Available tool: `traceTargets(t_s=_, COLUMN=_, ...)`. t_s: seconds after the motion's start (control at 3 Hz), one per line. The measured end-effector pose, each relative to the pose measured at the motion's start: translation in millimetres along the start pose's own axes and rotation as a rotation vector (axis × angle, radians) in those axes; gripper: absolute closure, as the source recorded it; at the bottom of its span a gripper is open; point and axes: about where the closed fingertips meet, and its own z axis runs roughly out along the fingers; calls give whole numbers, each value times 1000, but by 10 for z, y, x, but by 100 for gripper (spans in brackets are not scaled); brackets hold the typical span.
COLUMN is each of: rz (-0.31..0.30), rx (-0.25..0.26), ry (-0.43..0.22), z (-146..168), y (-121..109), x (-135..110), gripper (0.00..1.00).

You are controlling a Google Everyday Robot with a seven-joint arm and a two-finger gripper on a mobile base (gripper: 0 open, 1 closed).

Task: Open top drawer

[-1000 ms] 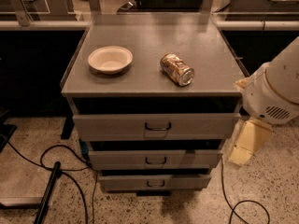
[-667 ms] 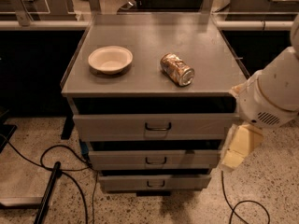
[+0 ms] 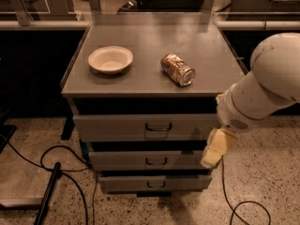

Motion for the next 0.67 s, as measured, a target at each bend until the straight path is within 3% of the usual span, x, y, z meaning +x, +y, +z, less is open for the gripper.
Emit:
traceTargets(t_s=0.33, rz=-12, rx=-18, ry=7, z=483, y=-176, x=-57, gripper=0)
traceTargets(t_s=0.67, rz=-13, rx=-19, ry=7, z=489, y=-175, x=-57, gripper=0)
